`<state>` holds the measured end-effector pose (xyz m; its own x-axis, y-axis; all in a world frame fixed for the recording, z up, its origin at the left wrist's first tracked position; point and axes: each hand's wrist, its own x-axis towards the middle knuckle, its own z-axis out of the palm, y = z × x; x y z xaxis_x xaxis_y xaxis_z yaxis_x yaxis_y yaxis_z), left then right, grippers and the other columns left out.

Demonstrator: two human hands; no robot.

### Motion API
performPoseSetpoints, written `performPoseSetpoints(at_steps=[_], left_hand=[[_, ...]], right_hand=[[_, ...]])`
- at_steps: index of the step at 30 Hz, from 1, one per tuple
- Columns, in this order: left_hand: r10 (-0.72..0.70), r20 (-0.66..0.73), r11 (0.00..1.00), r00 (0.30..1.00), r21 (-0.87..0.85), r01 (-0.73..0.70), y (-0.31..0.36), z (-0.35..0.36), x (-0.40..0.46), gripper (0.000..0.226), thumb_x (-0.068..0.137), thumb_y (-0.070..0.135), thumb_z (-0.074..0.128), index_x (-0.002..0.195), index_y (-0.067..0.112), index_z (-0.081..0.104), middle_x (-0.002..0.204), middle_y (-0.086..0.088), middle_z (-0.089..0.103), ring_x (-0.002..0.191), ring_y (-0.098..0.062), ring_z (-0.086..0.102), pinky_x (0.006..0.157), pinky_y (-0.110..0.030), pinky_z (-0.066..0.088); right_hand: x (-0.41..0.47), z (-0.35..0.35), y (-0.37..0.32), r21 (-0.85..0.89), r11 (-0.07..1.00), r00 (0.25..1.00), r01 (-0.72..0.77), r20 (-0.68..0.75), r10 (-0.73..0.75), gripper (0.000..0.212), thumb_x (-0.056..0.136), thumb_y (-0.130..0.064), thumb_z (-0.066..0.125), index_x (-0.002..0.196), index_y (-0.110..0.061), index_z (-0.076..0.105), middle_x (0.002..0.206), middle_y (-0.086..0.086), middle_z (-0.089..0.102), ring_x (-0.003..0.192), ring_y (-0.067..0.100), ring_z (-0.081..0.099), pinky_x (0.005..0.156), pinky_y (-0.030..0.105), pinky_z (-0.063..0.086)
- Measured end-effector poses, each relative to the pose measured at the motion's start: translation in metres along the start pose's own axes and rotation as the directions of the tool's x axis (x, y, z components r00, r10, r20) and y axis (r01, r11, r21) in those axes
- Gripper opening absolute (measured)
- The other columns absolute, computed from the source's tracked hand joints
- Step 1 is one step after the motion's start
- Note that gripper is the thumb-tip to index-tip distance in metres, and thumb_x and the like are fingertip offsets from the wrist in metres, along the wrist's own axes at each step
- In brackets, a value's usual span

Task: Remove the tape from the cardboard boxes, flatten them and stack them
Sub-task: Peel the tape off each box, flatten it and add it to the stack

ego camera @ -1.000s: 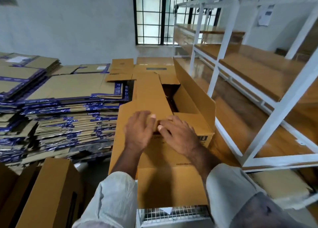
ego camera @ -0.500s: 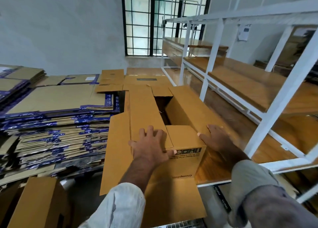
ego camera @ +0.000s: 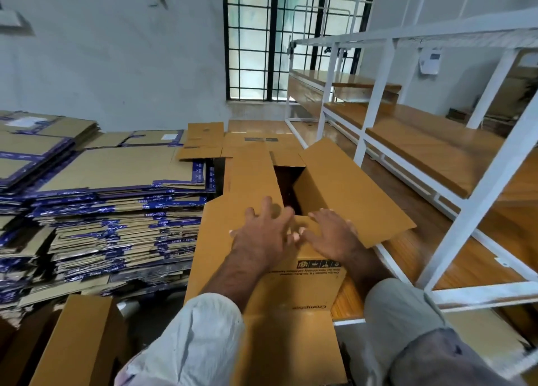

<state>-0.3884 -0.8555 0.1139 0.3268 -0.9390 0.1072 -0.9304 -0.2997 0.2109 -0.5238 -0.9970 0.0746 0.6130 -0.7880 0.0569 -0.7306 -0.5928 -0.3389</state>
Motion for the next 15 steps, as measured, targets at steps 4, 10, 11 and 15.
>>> performPoseSetpoints(at_steps=[4,10,11,15], left_hand=[[-0.246,-0.420,0.861,0.874,-0.509,-0.003,-0.032,-0.015,-0.008,0.042,0.099,0.021,0.059,0.131,0.044,0.044,0.141,-0.002,0.038,0.111,-0.015,0.052,0.077,-0.029,0.057],[-0.656,-0.174,-0.004,0.735,-0.972,-0.234,-0.098,0.002,-0.042,0.034,0.106,0.020,0.051,0.132,0.042,0.045,0.138,0.000,0.050,0.113,-0.026,0.059,0.071,-0.043,0.061],[-0.692,-0.099,-0.100,0.715,-0.968,-0.231,-0.105,0.011,-0.049,0.035,0.107,0.019,0.050,0.132,0.042,0.043,0.141,-0.003,0.047,0.115,-0.028,0.058,0.068,-0.041,0.060],[-0.714,0.128,-0.323,0.688,-0.932,-0.162,-0.117,0.033,-0.066,0.031,0.108,0.021,0.050,0.129,0.042,0.043,0.132,-0.007,0.054,0.106,-0.035,0.067,0.066,-0.043,0.063]], right_hand=[[0.004,0.009,-0.015,-0.018,0.999,0.999,0.041,0.031,-0.041,0.063,0.100,-0.063,0.045,0.153,-0.029,0.040,0.165,-0.002,0.032,0.154,0.022,0.023,0.124,0.058,0.013],[0.006,0.016,-0.028,-0.032,0.999,0.994,0.021,0.109,-0.018,0.067,0.101,-0.066,0.038,0.157,-0.030,0.032,0.166,-0.002,0.029,0.151,0.024,0.029,0.120,0.063,0.018],[0.004,0.018,-0.029,-0.044,0.999,0.994,0.020,0.108,-0.016,0.067,0.101,-0.067,0.036,0.157,-0.029,0.032,0.165,-0.002,0.031,0.149,0.025,0.031,0.119,0.064,0.020],[0.001,0.021,-0.034,-0.069,0.998,0.995,0.009,0.104,-0.002,0.065,0.102,-0.067,0.034,0.156,-0.030,0.033,0.163,-0.003,0.033,0.147,0.027,0.033,0.118,0.065,0.020]])
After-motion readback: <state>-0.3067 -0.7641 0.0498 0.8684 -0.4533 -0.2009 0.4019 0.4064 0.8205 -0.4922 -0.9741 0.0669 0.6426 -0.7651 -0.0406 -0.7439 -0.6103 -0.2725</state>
